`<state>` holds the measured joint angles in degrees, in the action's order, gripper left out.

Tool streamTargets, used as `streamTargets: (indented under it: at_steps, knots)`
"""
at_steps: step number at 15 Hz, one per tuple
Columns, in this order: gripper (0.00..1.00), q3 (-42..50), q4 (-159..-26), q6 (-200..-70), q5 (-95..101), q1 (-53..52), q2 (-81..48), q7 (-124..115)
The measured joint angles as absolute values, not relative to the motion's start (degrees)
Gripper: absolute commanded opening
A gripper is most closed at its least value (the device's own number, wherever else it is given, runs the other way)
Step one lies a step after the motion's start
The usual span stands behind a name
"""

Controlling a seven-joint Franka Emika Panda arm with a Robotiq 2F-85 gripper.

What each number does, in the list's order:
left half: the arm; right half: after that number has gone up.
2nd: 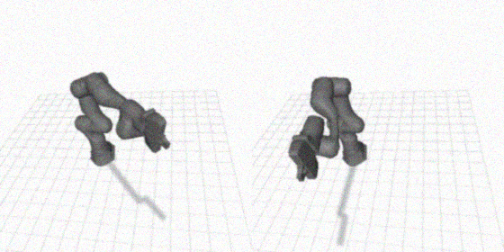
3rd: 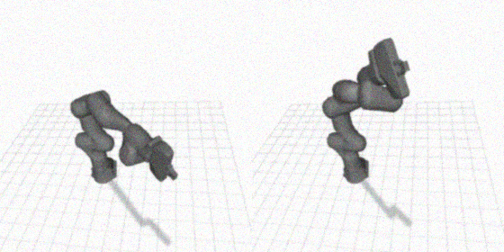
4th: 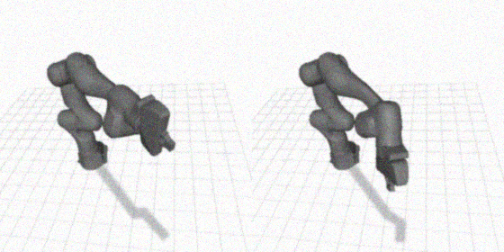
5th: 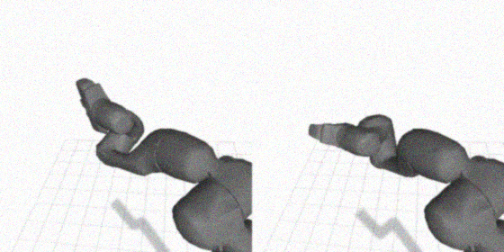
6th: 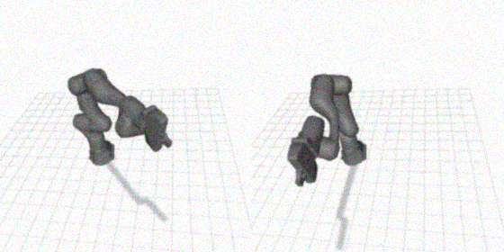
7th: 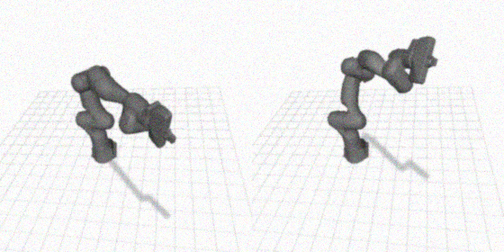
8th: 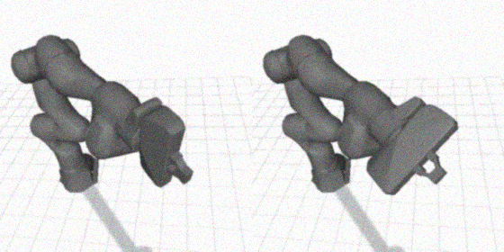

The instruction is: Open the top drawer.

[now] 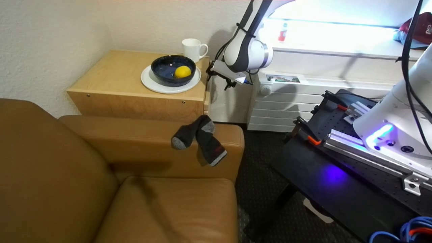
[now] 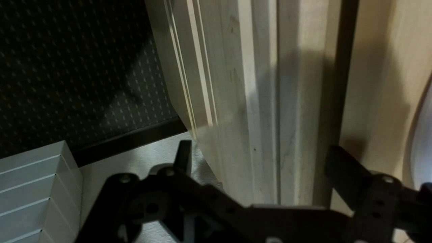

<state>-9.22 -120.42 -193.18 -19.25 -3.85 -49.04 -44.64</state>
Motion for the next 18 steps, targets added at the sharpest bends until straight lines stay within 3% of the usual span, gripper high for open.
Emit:
streamTargets:
  at_steps: [11,18]
  knots:
    - [1.0,-19.72,-117.66,-187.54,-9.62,10.26,-53.0,-23.91]
    - [1.0,-18.32,-117.41,-186.11,-13.2,8.49,-52.36,-23.4]
